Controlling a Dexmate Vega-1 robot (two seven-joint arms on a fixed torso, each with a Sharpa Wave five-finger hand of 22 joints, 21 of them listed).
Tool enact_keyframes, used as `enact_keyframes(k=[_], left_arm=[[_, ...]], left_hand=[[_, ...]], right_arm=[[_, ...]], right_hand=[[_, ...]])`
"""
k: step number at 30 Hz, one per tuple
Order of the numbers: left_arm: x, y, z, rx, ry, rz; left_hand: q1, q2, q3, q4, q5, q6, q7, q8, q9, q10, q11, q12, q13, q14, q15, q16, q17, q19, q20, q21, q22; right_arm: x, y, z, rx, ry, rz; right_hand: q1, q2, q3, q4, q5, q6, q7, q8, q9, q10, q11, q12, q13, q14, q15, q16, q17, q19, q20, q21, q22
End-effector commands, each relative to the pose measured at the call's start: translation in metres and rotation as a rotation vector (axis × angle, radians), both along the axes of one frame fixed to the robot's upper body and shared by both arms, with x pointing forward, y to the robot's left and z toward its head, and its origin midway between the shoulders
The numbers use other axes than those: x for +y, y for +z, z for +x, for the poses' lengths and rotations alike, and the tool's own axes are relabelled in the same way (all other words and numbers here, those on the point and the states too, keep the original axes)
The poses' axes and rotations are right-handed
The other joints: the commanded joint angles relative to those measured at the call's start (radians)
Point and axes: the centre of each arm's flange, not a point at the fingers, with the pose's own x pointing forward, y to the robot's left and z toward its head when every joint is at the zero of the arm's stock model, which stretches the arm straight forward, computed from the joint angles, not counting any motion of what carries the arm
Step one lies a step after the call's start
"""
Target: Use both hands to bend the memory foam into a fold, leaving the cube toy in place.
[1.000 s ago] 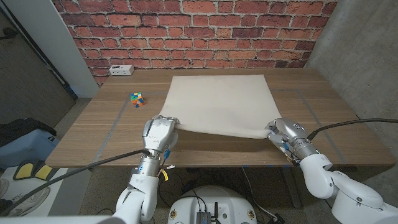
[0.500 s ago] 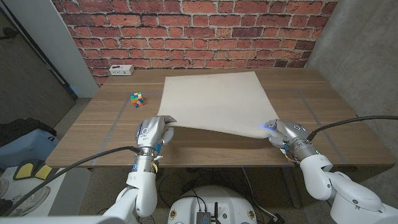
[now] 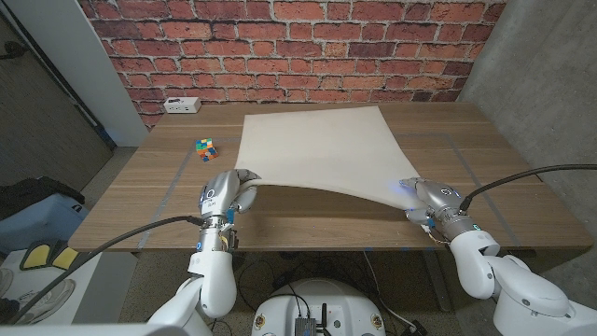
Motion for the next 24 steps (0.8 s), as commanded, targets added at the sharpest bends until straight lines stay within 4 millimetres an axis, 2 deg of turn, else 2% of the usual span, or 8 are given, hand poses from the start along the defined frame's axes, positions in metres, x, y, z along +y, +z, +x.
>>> enact_keyframes(k=[1, 5, 9, 12, 15, 16, 20, 24], left_arm=[[0.004, 0.010, 0.000, 0.037, -0.010, -0.040], [0.006, 0.012, 0.000, 0.078, -0.039, -0.020], [0.006, 0.018, -0.003, 0.136, -0.068, 0.053], [0.007, 0.022, -0.006, 0.166, -0.100, 0.109], [0.008, 0.023, -0.009, 0.172, -0.102, 0.138], [0.008, 0.023, -0.010, 0.169, -0.094, 0.145], [0.008, 0.021, -0.014, 0.158, -0.064, 0.175], [0.008, 0.019, -0.016, 0.170, -0.074, 0.204]], left_hand=[[0.017, 0.001, 0.006, 0.002, 0.006, 0.038, 0.034, 0.000, 0.001, 0.107, -0.080, 0.078, 0.107, 0.034, -0.022, -0.008, 0.003, 0.001, -0.002, 0.006, 0.001], [0.019, -0.002, 0.006, 0.004, 0.007, 0.038, 0.026, -0.005, 0.001, 0.107, -0.079, 0.078, 0.112, 0.036, -0.023, -0.014, 0.001, -0.007, -0.006, 0.008, 0.001], [0.018, -0.004, 0.006, 0.006, 0.007, 0.039, 0.027, -0.009, 0.002, 0.104, -0.082, 0.077, 0.116, 0.036, -0.023, -0.019, 0.001, -0.013, -0.007, 0.011, 0.002], [0.016, -0.002, 0.007, 0.010, 0.008, 0.038, 0.025, -0.012, 0.002, 0.102, -0.082, 0.076, 0.119, 0.032, -0.023, -0.025, 0.000, -0.020, -0.008, 0.011, 0.002], [0.013, -0.002, 0.006, 0.013, 0.007, 0.037, 0.020, -0.016, 0.003, 0.094, -0.081, 0.073, 0.123, 0.027, -0.027, -0.032, -0.001, -0.030, -0.012, 0.011, 0.003], [0.012, 0.000, 0.006, 0.014, 0.007, 0.035, 0.018, -0.017, 0.003, 0.092, -0.082, 0.071, 0.124, 0.026, -0.026, -0.033, 0.000, -0.031, -0.012, 0.012, 0.003], [0.009, 0.000, 0.006, 0.017, 0.006, 0.035, 0.013, -0.020, 0.004, 0.088, -0.082, 0.068, 0.124, 0.020, -0.027, -0.040, -0.001, -0.036, -0.013, 0.014, 0.003], [0.009, 0.000, 0.005, 0.016, 0.005, 0.032, 0.008, -0.024, 0.004, 0.087, -0.081, 0.065, 0.124, 0.018, -0.031, -0.043, 0.000, -0.040, -0.015, 0.015, 0.003]], right_arm=[[0.002, -0.002, -0.001, 0.020, -0.062, -0.083], [0.004, -0.004, 0.001, -0.033, -0.078, -0.106], [0.007, -0.004, 0.001, -0.109, -0.075, -0.129], [0.009, -0.003, 0.001, -0.167, -0.057, -0.129], [0.012, -0.002, 0.000, -0.231, -0.044, -0.154], [0.014, -0.001, 0.000, -0.247, -0.039, -0.159], [0.018, -0.001, -0.005, -0.300, -0.028, -0.181], [0.021, -0.003, -0.009, -0.319, -0.010, -0.180]], right_hand=[[0.052, 0.013, 0.031, -0.018, 0.006, -0.039, -0.025, 0.006, 0.001, -0.062, -0.021, -0.006, -0.006, -0.067, -0.072, -0.003, -0.024, -0.024, -0.005, -0.017, 0.002], [0.038, 0.002, 0.024, -0.010, 0.005, -0.047, -0.022, 0.009, 0.001, -0.071, -0.022, -0.002, -0.009, -0.071, -0.073, 0.004, -0.033, -0.023, -0.008, -0.020, 0.002], [0.016, 0.003, 0.015, 0.004, 0.019, 0.009, -0.017, 0.031, 0.001, -0.019, -0.033, 0.025, -0.014, -0.028, -0.097, 0.026, -0.050, 0.014, -0.025, -0.013, 0.002], [-0.003, 0.030, -0.002, 0.017, 0.036, 0.110, -0.022, 0.059, 0.000, 0.073, -0.050, 0.056, -0.022, 0.049, -0.114, 0.057, -0.068, 0.074, -0.044, 0.002, 0.003], [0.000, 0.080, -0.049, 0.017, 0.039, 0.284, -0.028, 0.099, -0.002, 0.226, -0.099, 0.095, -0.032, 0.161, -0.161, 0.109, -0.079, 0.135, -0.062, 0.020, 0.006], [0.000, 0.086, -0.059, 0.017, 0.039, 0.327, -0.034, 0.110, -0.002, 0.249, -0.093, 0.099, -0.034, 0.183, -0.157, 0.120, -0.081, 0.149, -0.066, 0.025, 0.006], [0.001, 0.129, -0.122, 0.017, 0.022, 0.493, 0.006, 0.139, -0.005, 0.404, -0.095, 0.134, -0.040, 0.286, -0.173, 0.185, -0.069, 0.184, -0.091, 0.042, 0.008], [0.005, 0.149, -0.148, 0.016, 0.014, 0.601, 0.016, 0.162, -0.005, 0.488, -0.085, 0.155, -0.042, 0.333, -0.178, 0.213, -0.063, 0.201, -0.099, 0.052, 0.008]])
